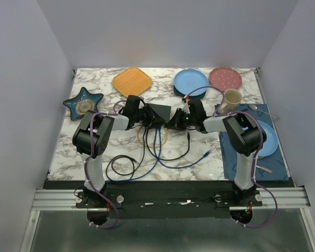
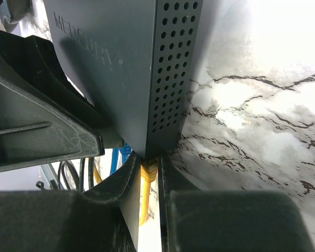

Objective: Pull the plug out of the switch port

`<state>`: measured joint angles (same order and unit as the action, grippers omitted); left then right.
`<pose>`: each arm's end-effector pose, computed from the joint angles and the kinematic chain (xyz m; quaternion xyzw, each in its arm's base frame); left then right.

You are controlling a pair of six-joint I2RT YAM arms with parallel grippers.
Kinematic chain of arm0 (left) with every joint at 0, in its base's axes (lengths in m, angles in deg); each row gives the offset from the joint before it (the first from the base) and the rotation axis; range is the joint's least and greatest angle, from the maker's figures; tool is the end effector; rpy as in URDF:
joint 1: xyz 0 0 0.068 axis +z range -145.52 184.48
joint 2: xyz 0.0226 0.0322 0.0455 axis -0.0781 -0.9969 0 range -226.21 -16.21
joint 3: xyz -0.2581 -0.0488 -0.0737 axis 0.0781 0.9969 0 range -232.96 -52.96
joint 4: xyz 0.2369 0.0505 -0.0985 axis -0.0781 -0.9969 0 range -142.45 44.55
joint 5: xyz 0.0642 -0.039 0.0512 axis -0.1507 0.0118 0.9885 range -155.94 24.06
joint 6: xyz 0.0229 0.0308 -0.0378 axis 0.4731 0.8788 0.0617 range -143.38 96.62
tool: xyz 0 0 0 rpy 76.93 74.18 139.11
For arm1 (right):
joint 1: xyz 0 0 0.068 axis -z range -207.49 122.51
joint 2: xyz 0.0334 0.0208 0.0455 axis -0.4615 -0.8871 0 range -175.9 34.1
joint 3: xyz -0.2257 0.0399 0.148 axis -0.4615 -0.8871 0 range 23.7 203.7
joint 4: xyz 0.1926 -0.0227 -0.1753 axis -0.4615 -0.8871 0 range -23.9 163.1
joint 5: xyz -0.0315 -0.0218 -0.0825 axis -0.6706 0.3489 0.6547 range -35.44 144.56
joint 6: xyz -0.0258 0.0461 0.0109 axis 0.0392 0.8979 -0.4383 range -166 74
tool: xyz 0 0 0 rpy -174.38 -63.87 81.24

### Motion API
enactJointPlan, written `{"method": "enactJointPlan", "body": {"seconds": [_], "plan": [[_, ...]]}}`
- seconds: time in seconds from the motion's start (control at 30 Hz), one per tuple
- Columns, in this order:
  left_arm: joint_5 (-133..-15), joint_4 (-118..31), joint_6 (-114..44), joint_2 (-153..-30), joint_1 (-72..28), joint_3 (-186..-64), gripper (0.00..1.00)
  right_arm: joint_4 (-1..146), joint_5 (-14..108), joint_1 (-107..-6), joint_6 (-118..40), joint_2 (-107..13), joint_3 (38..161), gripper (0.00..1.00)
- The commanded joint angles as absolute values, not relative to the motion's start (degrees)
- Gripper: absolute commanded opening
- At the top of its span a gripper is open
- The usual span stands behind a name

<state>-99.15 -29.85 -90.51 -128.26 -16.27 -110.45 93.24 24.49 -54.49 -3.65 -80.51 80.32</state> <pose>0.3586 -0.1566 0.1281 -0.2274 0.8434 -0.4722 0.1183 0.3425 0.1945 0.1133 0.0028 0.8749 0.4332 0.2165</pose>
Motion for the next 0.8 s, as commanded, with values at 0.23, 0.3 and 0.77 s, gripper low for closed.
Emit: {"method": "enactJointPlan", "body": {"seconds": [0.23,0.3,0.77], "plan": [[-91.78,-28.48,-89.91,-131.43,-15.21,-113.60,0.46,79.96,17.82,-58.78,-6.98,-79.02,76.52,0.01],[-91.60,-28.57,-89.82,-131.43,-15.21,-113.69,0.46,80.57,16.94,-58.86,-6.37,-78.50,75.91,0.01],[-90.37,-29.01,-90.26,-132.75,-15.30,-115.18,0.46,83.04,10.26,-60.27,-6.45,-79.46,74.06,0.01]]}}
